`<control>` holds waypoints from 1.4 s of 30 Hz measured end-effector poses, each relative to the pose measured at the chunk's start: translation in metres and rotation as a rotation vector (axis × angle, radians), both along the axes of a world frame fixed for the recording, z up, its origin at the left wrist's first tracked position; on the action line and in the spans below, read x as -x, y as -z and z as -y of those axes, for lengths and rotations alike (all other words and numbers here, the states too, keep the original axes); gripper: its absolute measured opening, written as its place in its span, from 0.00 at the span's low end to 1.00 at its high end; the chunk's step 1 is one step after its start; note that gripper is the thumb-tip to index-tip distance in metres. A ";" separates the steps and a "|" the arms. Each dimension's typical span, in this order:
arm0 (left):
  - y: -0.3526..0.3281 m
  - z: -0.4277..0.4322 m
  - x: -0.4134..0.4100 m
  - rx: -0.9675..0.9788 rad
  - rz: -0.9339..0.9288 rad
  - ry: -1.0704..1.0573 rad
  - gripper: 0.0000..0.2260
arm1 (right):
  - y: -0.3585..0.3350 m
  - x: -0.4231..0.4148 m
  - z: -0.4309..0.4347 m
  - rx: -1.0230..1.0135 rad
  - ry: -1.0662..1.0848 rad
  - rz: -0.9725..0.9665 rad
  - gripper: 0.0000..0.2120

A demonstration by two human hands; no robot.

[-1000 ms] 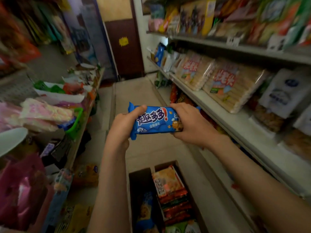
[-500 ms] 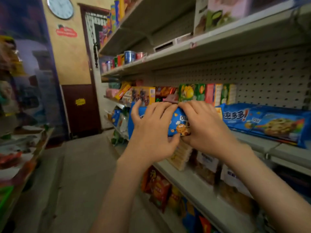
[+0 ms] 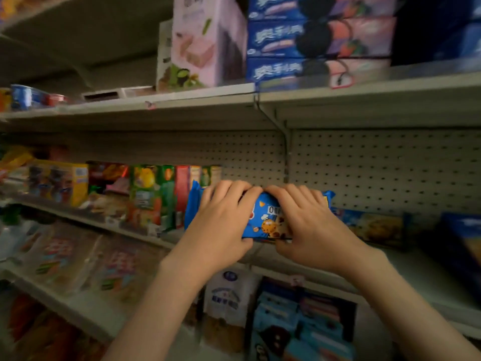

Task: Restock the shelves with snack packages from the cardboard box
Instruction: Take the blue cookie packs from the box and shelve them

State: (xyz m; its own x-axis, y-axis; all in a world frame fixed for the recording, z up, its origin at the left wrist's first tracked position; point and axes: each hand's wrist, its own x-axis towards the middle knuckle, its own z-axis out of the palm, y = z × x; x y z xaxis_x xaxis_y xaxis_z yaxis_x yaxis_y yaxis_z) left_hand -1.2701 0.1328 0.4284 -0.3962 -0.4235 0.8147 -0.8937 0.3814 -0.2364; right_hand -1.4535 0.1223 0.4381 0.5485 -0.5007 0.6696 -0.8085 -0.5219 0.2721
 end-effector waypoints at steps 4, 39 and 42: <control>0.007 0.021 0.057 -0.043 0.025 0.126 0.33 | 0.002 0.056 -0.006 -0.072 0.158 -0.014 0.38; -0.015 0.035 0.118 -0.503 -0.187 0.168 0.15 | -0.003 0.061 0.018 -0.184 0.468 0.134 0.37; 0.011 -0.015 0.074 -0.379 -0.363 0.137 0.13 | 0.018 0.009 -0.020 -0.053 0.219 0.163 0.29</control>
